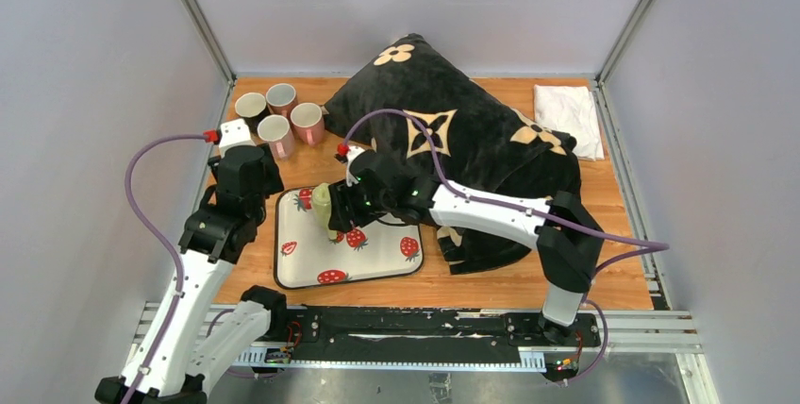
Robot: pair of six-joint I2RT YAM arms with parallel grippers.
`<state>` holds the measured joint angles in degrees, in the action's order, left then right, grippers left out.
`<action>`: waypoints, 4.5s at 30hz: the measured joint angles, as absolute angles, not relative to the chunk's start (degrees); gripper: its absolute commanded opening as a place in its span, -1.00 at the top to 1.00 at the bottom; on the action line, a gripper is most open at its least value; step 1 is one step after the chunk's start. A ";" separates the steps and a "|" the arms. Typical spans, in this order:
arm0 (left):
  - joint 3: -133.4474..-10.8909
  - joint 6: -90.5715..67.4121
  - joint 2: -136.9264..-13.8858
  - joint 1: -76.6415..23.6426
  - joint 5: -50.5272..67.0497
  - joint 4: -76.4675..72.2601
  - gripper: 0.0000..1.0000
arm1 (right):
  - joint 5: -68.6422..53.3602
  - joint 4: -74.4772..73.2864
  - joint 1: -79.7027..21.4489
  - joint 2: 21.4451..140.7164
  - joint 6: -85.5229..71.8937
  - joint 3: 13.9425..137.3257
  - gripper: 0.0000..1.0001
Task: Turn the mug right side up
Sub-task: Turn over the cup on the tray.
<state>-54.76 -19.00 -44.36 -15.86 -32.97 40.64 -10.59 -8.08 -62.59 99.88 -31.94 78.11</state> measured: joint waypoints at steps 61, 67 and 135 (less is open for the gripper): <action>-47.88 -16.03 -38.09 -15.84 -35.09 37.34 -0.30 | 5.17 -23.66 -63.59 120.51 -33.30 100.20 0.04; -47.88 -16.01 -38.09 -15.84 -35.07 37.34 -0.30 | 4.99 -23.68 -63.68 121.38 -32.75 101.54 0.04; -47.86 -15.79 -37.98 -15.84 -34.79 37.26 -0.33 | -3.99 -16.80 -64.71 113.82 -19.25 87.37 1.00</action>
